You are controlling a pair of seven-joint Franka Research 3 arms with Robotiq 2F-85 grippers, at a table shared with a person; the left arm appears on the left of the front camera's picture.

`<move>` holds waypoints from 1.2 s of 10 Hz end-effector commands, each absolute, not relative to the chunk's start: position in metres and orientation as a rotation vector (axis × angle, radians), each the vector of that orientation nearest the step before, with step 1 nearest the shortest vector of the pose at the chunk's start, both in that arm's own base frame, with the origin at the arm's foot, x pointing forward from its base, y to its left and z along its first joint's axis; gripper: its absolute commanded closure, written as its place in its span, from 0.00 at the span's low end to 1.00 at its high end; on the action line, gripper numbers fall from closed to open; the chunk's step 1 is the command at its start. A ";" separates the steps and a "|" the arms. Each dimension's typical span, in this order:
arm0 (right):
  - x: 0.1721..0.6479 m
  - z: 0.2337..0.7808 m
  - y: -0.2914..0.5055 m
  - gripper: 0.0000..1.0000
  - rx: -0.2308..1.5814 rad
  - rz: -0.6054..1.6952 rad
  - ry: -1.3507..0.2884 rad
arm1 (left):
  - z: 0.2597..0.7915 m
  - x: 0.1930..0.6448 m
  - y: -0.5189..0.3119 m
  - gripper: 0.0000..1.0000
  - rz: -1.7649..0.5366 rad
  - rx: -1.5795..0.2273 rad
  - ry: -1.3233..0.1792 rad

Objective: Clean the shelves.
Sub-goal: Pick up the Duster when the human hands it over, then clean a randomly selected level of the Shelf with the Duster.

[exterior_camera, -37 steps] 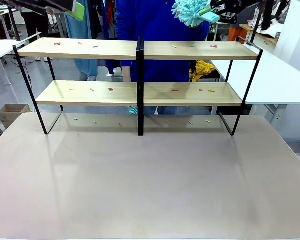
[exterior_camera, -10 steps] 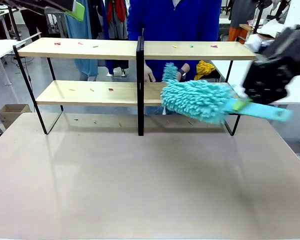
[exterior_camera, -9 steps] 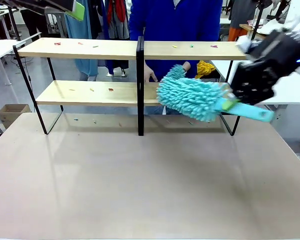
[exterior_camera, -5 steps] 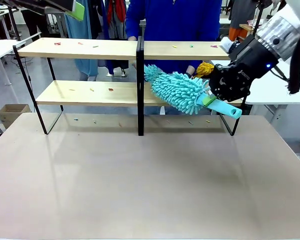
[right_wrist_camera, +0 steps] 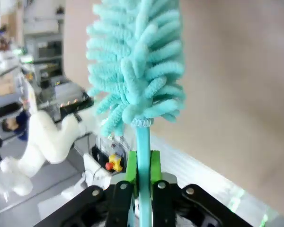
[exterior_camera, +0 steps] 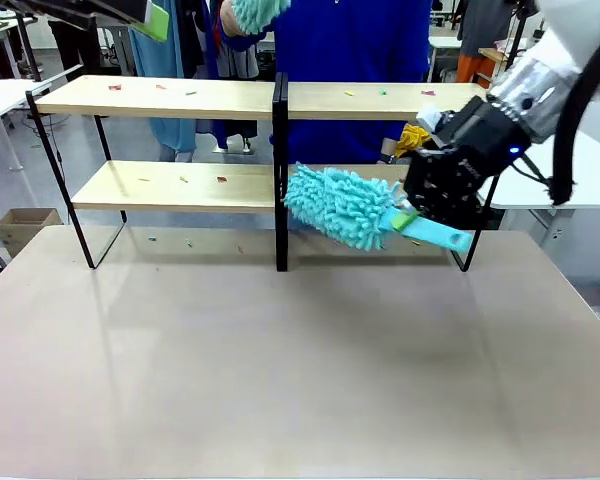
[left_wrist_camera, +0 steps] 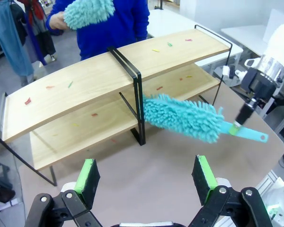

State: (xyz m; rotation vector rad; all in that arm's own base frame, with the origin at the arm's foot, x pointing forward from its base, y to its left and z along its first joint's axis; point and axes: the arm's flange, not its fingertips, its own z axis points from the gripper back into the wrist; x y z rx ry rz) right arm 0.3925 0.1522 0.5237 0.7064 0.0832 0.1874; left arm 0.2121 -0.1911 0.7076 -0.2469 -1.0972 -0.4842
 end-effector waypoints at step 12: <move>0.276 0.584 0.028 0.88 0.779 0.275 0.391 | 0.707 0.213 -0.189 0.00 -0.490 -0.248 -1.105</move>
